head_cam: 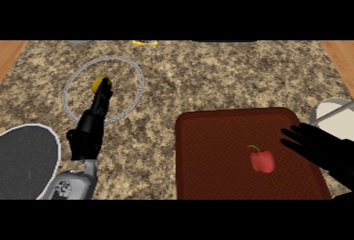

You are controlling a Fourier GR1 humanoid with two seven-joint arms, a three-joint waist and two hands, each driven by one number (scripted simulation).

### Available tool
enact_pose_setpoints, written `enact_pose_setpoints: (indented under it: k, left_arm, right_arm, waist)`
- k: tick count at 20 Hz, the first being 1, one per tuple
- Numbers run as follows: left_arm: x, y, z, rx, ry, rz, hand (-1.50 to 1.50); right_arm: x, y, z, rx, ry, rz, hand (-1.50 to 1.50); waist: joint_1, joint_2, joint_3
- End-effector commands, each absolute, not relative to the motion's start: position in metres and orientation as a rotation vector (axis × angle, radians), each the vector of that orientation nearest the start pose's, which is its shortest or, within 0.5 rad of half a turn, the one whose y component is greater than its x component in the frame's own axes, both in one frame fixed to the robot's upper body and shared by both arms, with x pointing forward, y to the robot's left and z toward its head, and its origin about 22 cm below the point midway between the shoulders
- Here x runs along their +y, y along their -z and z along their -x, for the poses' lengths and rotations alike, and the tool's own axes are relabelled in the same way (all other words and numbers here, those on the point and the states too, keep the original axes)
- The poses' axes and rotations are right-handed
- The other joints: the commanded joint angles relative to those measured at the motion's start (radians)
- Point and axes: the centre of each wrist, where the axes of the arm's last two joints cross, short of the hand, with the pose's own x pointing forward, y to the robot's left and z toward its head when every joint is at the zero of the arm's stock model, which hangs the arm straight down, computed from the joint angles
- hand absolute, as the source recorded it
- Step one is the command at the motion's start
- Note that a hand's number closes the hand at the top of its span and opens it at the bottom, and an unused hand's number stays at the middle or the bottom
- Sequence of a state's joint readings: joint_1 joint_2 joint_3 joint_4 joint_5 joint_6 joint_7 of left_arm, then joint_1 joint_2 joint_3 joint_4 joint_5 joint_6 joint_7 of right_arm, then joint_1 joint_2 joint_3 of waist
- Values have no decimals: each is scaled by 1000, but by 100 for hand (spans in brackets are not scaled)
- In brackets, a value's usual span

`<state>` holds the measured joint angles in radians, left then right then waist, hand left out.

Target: Pick the bell pepper from the tray and place it in the tiered basket

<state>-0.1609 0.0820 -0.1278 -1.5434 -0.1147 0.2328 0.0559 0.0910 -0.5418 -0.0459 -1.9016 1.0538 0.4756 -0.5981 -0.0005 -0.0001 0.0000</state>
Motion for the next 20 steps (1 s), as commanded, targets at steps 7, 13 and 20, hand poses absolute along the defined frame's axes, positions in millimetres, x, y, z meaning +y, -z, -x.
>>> enact_pose_setpoints:
  k: [7,13,20]
  left_arm:
    - [200,-16,-268,-1666,104,-180,0]
    - [205,-24,-269,-1653,98,-191,0]
    - [209,-31,-264,-1667,106,-181,0]
  right_arm:
    - [-314,-90,-226,-1474,-1784,516,-150]
    - [-292,-66,-213,-1455,-1801,511,-150]
    - [-281,-68,-236,-1437,-1786,518,-150]
  waist:
    - [0,0,0]
    - [-1,0,0]
    - [1,0,0]
